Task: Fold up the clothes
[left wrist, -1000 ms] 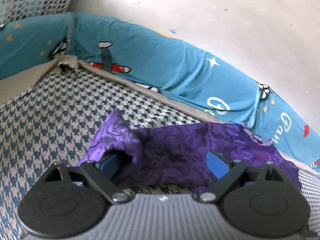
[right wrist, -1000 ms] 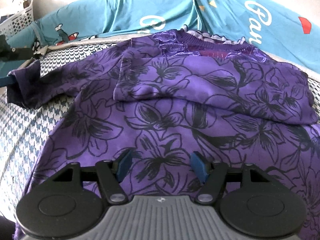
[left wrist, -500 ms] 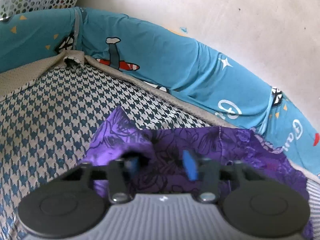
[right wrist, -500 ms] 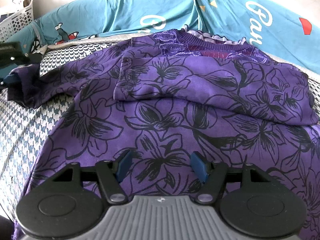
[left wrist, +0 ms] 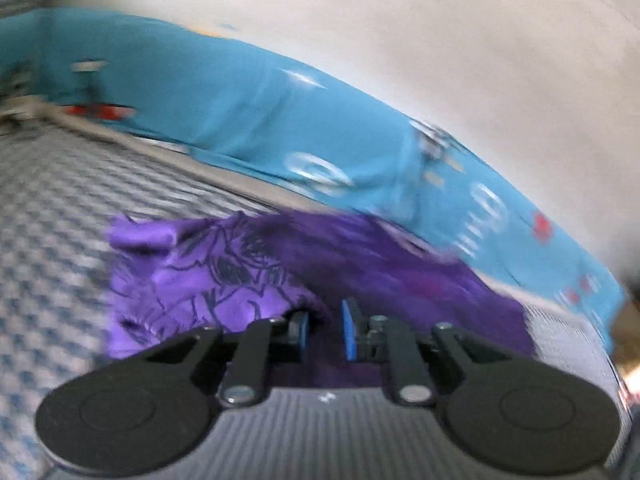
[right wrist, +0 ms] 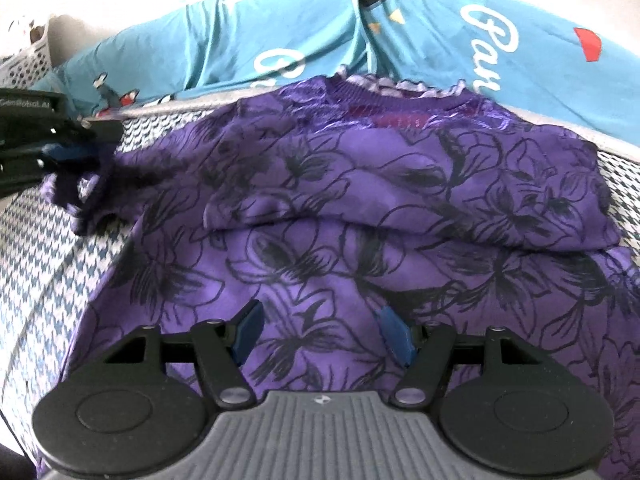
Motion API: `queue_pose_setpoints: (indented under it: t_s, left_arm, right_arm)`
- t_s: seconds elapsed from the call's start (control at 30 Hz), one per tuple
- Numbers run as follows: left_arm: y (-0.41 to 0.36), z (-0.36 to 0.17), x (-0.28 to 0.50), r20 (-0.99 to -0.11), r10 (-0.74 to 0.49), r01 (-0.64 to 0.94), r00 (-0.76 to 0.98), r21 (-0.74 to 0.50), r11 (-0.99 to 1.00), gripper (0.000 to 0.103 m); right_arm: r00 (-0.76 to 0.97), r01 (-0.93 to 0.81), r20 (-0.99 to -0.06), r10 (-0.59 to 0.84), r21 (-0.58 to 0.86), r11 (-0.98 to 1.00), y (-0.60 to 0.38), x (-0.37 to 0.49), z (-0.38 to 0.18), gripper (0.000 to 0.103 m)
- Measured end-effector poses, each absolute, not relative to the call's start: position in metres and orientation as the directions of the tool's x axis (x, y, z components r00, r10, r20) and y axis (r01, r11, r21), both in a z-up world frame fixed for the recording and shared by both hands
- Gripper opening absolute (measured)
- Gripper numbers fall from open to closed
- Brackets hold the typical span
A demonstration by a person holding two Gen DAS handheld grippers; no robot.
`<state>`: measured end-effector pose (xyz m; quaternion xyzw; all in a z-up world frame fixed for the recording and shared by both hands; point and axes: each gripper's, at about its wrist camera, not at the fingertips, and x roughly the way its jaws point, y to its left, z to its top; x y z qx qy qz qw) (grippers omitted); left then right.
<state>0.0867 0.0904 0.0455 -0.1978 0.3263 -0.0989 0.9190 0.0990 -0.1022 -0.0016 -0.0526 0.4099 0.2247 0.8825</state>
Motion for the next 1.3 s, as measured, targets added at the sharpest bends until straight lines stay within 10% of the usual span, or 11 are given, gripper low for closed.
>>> queue_pose_setpoints:
  t_s: [0.27, 0.53, 1.3]
  left_arm:
    - [0.052, 0.066, 0.072, -0.528, -0.385, 0.203, 0.757, -0.370, 0.907, 0.090]
    - [0.093, 0.075, 0.081, -0.483, -0.328, 0.048, 0.812, -0.505, 0.862, 0.094]
    - [0.134, 0.052, 0.075, -0.592, -0.072, -0.202, 0.803, -0.382, 0.902, 0.101]
  right_arm:
    - [0.590, -0.407, -0.720, 0.365, 0.125, 0.905, -0.113, 0.106, 0.007, 0.065]
    - [0.588, -0.440, -0.692, 0.419, 0.161, 0.883, -0.110, 0.103, 0.010, 0.065]
    - [0.521, -0.718, -0.584, 0.623, 0.095, 0.690, -0.033, 0.067, 0.001, 0.065]
